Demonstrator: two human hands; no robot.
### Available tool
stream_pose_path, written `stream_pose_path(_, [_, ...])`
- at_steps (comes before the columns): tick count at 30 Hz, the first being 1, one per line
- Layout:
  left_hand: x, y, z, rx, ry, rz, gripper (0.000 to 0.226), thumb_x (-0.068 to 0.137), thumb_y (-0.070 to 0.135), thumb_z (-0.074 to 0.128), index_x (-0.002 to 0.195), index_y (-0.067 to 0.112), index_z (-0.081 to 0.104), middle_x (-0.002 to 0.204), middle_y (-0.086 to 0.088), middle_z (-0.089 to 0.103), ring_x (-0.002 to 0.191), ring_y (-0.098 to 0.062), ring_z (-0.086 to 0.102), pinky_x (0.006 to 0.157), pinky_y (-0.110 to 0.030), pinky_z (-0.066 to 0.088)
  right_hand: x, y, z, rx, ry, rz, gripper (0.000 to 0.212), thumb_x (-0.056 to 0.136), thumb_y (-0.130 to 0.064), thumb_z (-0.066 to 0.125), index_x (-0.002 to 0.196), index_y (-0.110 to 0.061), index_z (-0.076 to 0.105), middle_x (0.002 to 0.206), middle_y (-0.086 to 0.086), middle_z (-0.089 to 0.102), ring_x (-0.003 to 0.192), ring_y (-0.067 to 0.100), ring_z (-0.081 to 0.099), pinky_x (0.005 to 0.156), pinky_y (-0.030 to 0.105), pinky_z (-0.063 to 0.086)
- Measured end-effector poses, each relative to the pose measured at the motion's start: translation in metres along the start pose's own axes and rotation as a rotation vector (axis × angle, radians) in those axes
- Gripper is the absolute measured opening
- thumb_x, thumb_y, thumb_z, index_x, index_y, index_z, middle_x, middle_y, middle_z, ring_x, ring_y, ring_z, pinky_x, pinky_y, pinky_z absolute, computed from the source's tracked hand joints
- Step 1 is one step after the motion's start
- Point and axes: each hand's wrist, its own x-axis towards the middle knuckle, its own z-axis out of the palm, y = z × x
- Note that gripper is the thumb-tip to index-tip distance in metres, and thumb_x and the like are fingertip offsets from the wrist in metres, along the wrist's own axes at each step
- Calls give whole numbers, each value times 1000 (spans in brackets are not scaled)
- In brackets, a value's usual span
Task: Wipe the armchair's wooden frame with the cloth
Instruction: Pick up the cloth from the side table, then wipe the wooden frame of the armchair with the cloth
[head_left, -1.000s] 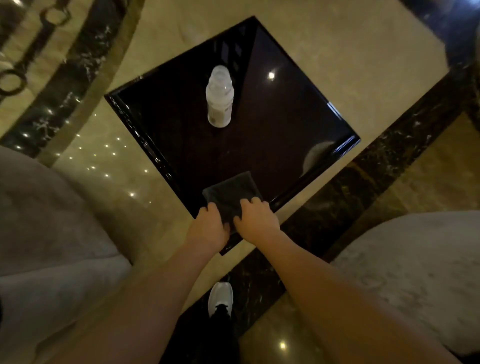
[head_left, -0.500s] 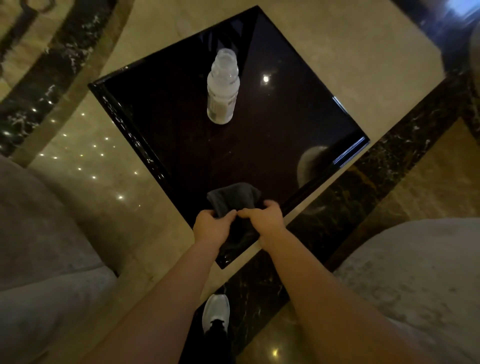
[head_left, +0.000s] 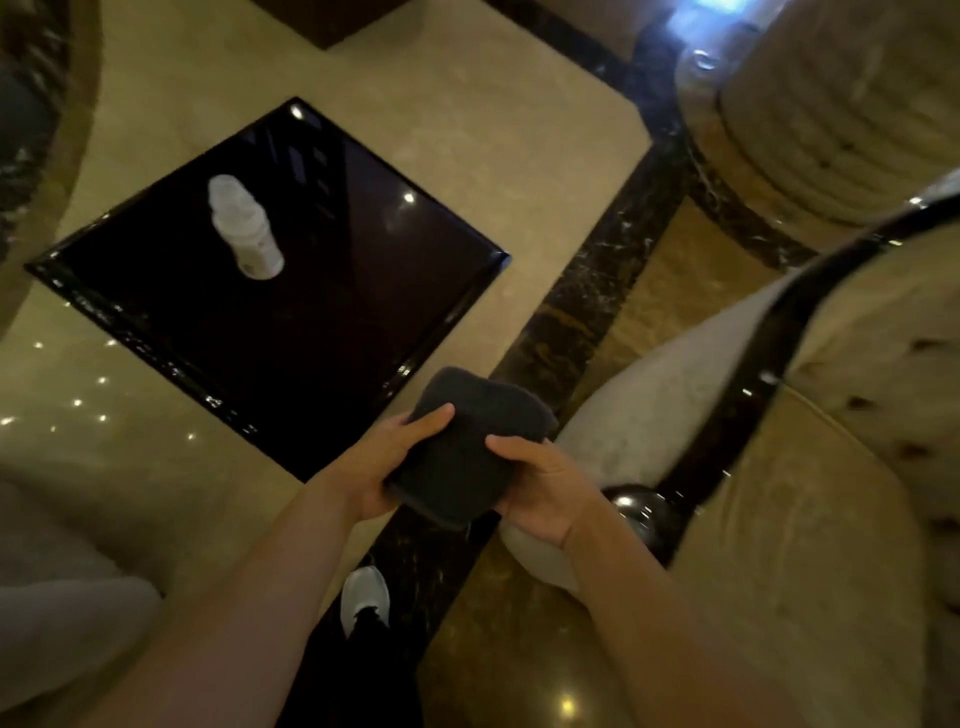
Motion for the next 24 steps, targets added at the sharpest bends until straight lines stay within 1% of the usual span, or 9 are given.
stream_pose_path(5, [-40, -89, 101, 79, -111, -70, 54, 54, 42, 93, 102, 19, 80, 112, -12, 76, 102, -28, 73, 72, -37, 61, -127, 16, -73, -54, 144, -37, 66, 68, -10, 85, 130, -19, 63, 127, 16, 68, 115, 38, 65, 94, 55, 54])
stream_pose_path(7, [-54, -137, 137, 112, -5, -30, 62, 53, 42, 94, 107, 18, 78, 113, -13, 75, 103, -30, 72, 78, -42, 61, -172, 32, -107, -36, 242, -63, 43, 83, -12, 75, 125, -17, 66, 118, 14, 73, 107, 33, 70, 85, 49, 59])
stream_pose_path(12, [-90, -224, 199, 353, 278, 157, 19, 74, 49, 78, 85, 32, 78, 88, 0, 79, 90, -25, 75, 70, -36, 61, -249, 65, -170, -114, 527, -60, 32, 94, -11, 66, 125, -16, 62, 110, 11, 72, 98, 27, 70, 68, 38, 57])
stream_pose_path(14, [-94, -228, 211, 479, 352, 238, 7, 84, 45, 71, 79, 42, 74, 81, 6, 78, 86, -20, 74, 68, -33, 59, -258, 65, -179, -129, 544, -74, 29, 94, -11, 66, 123, -17, 62, 106, 8, 72, 95, 25, 69, 67, 37, 56])
stream_pose_path(17, [-90, -202, 227, 695, 409, 363, 27, 90, 41, 65, 71, 60, 64, 71, 31, 68, 72, 10, 65, 61, -17, 50, -249, 54, -179, -121, 535, -123, 24, 96, -13, 64, 117, -24, 60, 103, 1, 70, 90, 19, 68, 62, 33, 55])
stream_pose_path(19, [-75, -179, 231, 805, 424, 505, 24, 91, 36, 66, 70, 47, 65, 68, 31, 66, 69, 16, 61, 54, -9, 46, -234, 40, -170, -112, 520, -193, 23, 98, -12, 62, 110, -31, 63, 98, -8, 72, 85, 13, 71, 58, 29, 58])
stream_pose_path(22, [-42, -140, 229, 904, 446, 597, 9, 89, 35, 67, 94, 37, 60, 91, 16, 67, 89, 2, 65, 67, -9, 48, -198, 13, -173, -184, 557, -297, 35, 97, -9, 61, 123, -32, 58, 111, -7, 68, 100, 16, 68, 80, 36, 60])
stream_pose_path(23, [-30, -133, 227, 1000, 482, 553, 28, 88, 38, 68, 111, 30, 55, 110, 8, 64, 104, -7, 62, 80, -19, 52, -186, 7, -175, -274, 532, -309, 43, 97, -12, 61, 136, -26, 50, 122, -1, 64, 110, 21, 63, 94, 41, 55])
stream_pose_path(24, [-20, -130, 223, 1161, 515, 474, 53, 87, 42, 67, 132, 24, 45, 131, -1, 54, 121, -17, 55, 93, -32, 52, -180, 2, -185, -508, 955, -267, 49, 98, -18, 60, 144, -18, 42, 135, 6, 57, 121, 26, 56, 105, 41, 46])
